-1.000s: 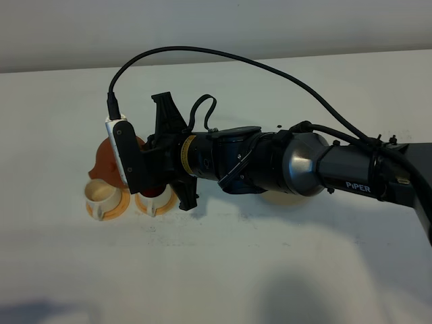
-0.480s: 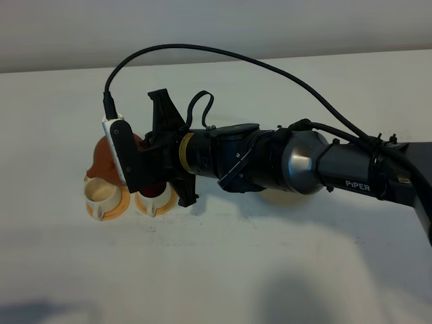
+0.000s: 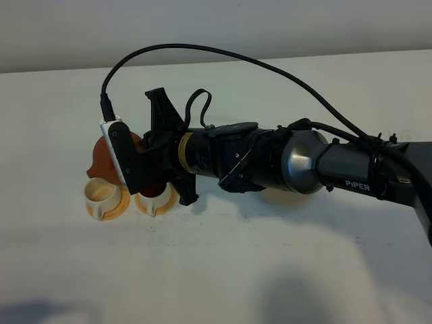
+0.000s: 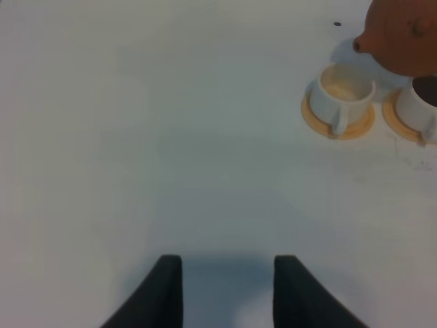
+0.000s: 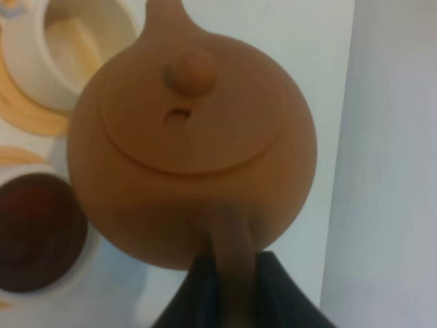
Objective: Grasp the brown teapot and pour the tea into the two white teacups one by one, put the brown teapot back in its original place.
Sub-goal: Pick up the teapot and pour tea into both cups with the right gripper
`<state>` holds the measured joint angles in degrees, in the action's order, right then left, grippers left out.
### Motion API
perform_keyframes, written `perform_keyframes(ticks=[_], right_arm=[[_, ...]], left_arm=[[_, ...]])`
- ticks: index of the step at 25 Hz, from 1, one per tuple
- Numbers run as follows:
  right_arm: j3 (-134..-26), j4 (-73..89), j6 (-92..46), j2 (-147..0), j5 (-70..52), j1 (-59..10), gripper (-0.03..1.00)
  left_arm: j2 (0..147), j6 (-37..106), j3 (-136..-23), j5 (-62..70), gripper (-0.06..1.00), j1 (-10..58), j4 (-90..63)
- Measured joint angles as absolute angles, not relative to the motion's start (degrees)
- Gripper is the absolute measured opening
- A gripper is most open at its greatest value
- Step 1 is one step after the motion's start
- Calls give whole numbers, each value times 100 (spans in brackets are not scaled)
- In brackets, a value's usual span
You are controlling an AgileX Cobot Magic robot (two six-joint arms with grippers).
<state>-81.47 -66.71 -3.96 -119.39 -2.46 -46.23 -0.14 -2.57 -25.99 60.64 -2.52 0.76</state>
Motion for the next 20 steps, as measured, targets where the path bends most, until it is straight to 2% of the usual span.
perform_keyframes(ticks=[20], right_arm=[[-8147,-7168,-411,-11939,-379,-4623,11]], left_arm=[[-14,-263,-2599,6064,33,-252,76]])
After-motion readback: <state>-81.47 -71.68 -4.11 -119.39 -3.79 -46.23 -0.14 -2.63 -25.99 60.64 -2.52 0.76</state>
